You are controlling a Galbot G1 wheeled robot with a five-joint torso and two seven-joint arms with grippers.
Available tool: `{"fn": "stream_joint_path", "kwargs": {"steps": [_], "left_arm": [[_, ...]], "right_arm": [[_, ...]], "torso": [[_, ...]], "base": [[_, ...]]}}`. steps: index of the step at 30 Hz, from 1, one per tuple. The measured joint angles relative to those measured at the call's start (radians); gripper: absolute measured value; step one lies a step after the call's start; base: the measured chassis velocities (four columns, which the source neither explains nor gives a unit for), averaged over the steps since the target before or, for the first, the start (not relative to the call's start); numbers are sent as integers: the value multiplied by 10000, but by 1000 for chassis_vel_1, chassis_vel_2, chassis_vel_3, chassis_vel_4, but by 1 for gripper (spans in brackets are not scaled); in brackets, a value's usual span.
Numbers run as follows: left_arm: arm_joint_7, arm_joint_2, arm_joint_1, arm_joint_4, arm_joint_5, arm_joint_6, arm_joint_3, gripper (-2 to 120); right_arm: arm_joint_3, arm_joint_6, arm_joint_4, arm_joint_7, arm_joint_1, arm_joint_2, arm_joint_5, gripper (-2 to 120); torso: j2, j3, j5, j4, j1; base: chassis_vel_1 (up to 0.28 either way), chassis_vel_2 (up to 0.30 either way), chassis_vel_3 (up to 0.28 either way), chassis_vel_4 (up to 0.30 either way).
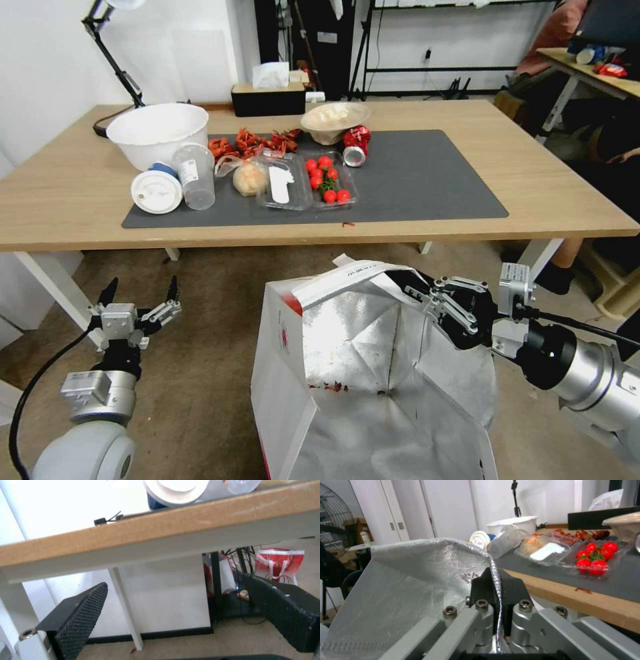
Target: Pick up the food delivery bag from the floor and place it on the table.
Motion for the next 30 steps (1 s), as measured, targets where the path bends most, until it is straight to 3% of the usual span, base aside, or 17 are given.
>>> {"fn": "stream_joint_path", "kwargs": {"steps": [30], "left_arm": [[-52,87,161,-223,-88,20,-127,100]], "right_arm": [[-14,156,0,-408,40,11,354,0]], "torso": [[1349,806,1,0,545]], "base": [[0,0,0,0]]}}
